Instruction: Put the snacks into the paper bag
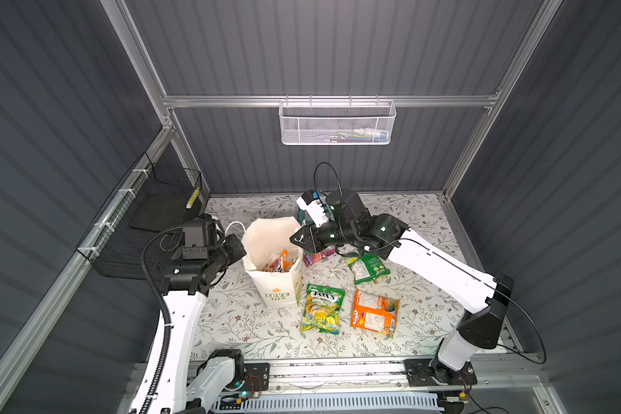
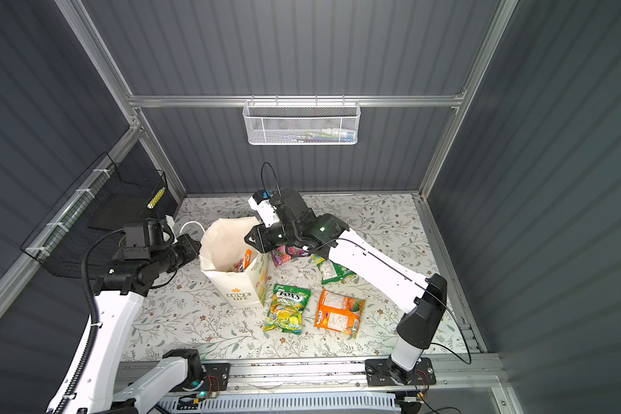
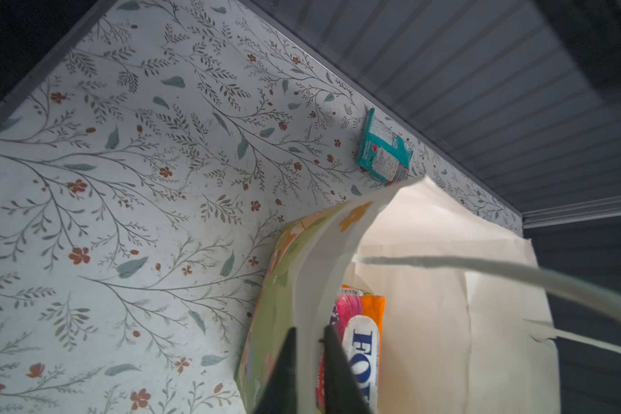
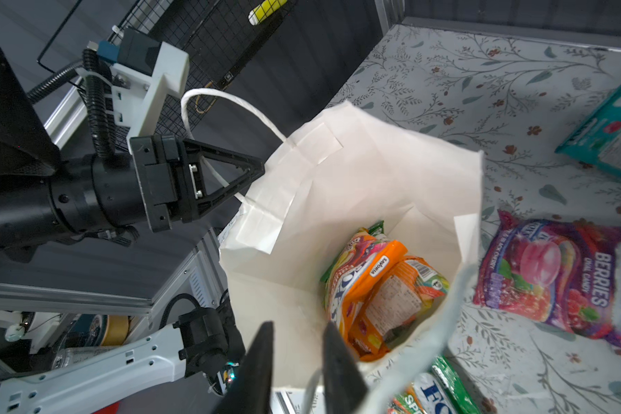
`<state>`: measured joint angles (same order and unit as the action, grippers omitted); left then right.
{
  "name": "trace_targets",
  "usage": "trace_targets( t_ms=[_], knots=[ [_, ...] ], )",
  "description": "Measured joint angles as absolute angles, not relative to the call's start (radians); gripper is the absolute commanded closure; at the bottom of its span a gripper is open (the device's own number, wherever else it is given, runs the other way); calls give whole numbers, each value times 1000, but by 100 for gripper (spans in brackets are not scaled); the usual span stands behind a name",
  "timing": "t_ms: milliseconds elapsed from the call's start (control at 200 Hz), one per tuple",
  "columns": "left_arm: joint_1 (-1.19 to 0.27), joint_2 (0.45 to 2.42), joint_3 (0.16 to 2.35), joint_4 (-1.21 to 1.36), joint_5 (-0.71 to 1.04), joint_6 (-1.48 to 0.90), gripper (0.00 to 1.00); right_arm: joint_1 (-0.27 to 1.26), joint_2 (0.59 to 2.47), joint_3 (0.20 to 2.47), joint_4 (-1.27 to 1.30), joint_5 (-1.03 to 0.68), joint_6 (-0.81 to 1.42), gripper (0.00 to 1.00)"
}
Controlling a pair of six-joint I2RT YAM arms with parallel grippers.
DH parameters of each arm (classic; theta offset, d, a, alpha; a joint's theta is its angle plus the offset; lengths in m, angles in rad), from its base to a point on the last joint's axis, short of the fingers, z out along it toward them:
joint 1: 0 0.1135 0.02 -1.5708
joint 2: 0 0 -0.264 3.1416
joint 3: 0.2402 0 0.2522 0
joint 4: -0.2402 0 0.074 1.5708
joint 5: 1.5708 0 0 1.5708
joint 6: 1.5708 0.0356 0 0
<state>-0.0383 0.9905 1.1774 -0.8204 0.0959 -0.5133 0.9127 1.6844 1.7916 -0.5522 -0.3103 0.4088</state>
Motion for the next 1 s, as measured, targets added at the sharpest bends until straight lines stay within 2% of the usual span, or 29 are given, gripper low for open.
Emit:
trace_targets(
  t_ms=[130,260,465,615,836,1001],
  knots=[
    [-38,962,1157,-800,113,-516,100,888,1639,1789,-564,-303,389,16],
    [-38,899,1108,-783,94,-509,100,815,1503,1719,-552,-258,385,4],
    [-38,832,1068,-781,63,-502,100,617,1265,1539,-464,-190,421,1],
    [-38,810,1058,-781,58,-500,100,493,1256,1430,-381,-180,479,1],
    [-38,809,1052,-768,60,-500,100,385,1557,1406,-299,-225,539,4],
    [-38,809,1052,-765,64,-500,100,373,1880,1595,-339,-252,492,8]
  ],
)
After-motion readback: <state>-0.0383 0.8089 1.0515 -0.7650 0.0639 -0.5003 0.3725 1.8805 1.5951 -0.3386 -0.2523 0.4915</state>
